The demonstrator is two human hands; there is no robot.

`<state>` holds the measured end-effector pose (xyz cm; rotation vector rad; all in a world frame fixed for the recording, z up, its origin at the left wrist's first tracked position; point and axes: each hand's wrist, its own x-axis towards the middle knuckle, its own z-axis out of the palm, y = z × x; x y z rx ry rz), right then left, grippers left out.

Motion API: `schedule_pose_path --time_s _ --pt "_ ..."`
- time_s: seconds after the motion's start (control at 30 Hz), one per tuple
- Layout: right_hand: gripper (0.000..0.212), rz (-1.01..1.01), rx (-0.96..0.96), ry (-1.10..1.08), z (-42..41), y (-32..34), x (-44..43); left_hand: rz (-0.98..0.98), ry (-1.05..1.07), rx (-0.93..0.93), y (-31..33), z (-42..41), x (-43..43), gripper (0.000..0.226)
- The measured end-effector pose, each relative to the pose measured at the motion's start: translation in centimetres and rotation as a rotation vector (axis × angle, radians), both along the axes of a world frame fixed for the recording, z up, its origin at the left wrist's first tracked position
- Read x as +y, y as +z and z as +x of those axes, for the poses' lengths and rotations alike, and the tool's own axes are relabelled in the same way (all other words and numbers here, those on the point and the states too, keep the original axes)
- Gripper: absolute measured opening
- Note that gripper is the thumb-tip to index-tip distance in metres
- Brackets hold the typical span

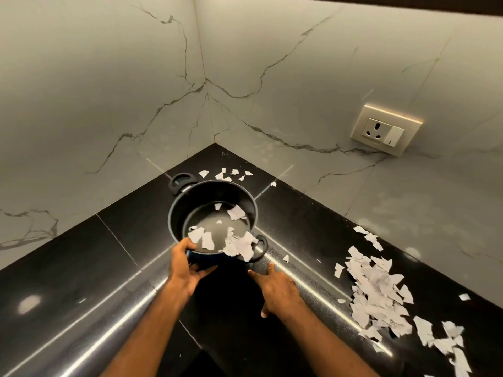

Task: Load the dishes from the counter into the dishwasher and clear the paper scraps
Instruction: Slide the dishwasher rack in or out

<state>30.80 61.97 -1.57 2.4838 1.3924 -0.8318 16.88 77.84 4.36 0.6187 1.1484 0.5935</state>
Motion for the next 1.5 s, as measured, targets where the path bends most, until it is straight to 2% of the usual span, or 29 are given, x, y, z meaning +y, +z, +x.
schedule_pose_path --time_s 0.13,0.17,0.23,0.3,0.33,0.4,0.47,0.53,0.6,0.67,0.73,0.83,0.9,1.0,1.1,1.17,1.23,1.4,1.5 --pt "0.087 0.376 0.203 -0.183 0.0 -2.3 -4.6 0.035 -0.116 0.045 0.0 1.0 -2.6 0.031" --pt "0.075 0.514 0.315 -0.302 -0.2 -2.9 -5.9 0.048 -0.143 0.055 0.0 1.0 -2.9 0.032" --pt "0.043 0.837 0.471 -0.672 -1.0 -3.0 -8.4 0.078 -0.2 0.068 0.3 1.1 -3.5 0.035" --pt "0.025 1.072 0.437 -1.025 -1.1 -1.3 -9.9 0.107 -0.248 0.077 0.7 1.3 -3.9 0.053" --pt "0.027 1.18 0.356 -1.084 -0.9 0.1 -10.4 0.123 -0.272 0.081 1.0 1.5 -4.2 0.062" --pt "0.033 1.339 0.231 -0.961 -0.3 3.0 -11.2 0.144 -0.325 0.089 1.4 2.0 -5.0 0.07" --pt "0.036 1.336 0.215 -0.667 0.1 6.0 -11.5 0.145 -0.374 0.101 1.4 2.9 -5.9 0.074" --pt "0.038 1.179 0.246 -0.436 0.5 8.0 -11.2 0.134 -0.407 0.102 1.3 3.8 -6.7 0.079" --pt "0.043 0.977 0.236 -0.298 1.0 8.7 -10.6 0.117 -0.45 0.109 1.1 4.6 -7.5 0.082" --pt "0.044 0.816 0.124 -0.176 1.1 8.3 -10.0 0.116 -0.497 0.108 1.3 5.3 -8.2 0.077" --pt "0.038 0.773 -0.018 -0.083 1.3 7.4 -9.8 0.111 -0.544 0.106 1.5 5.7 -8.8 0.072" --pt "0.044 0.801 -0.067 -0.112 2.0 6.5 -10.1 0.11 -0.577 0.11 1.3 5.8 -9.3 0.08" --pt "0.044 0.874 -0.036 -0.225 2.9 6.4 -11.2 0.105 -0.582 0.123 1.0 5.8 -9.2 0.082" --pt "0.03 1.035 0.002 -0.478 4.8 6.9 -13.6 0.122 -0.555 0.144 0.6 5.5 -8.7 0.082" --pt "0.024 1.097 -0.083 -0.61 6.7 7.2 -15.9 0.198 -0.56 0.165 1.2 5.1 -8.6 0.066" --pt "0.02 1.163 0.01 -0.589 7.3 7.4 -16.0 0.272 -0.575 0.184 1.7 5.1 -8.7 0.053" --pt "0.021 1.184 0.149 -0.562 7.7 7.4 -14.8 0.349 -0.608 0.182 2.1 5.3 -8.8 0.059" --pt "0.045 0.991 0.263 -0.57 9.3 5.3 -9.9 0.495 -0.783 0.161 3.4 6.7 -9.8 0.066" --pt "0.048 0.984 0.343 -0.437 8.0 4.8 -8.4 0.559 -0.845 0.158 4.1 7.6 -10.6 0.058"
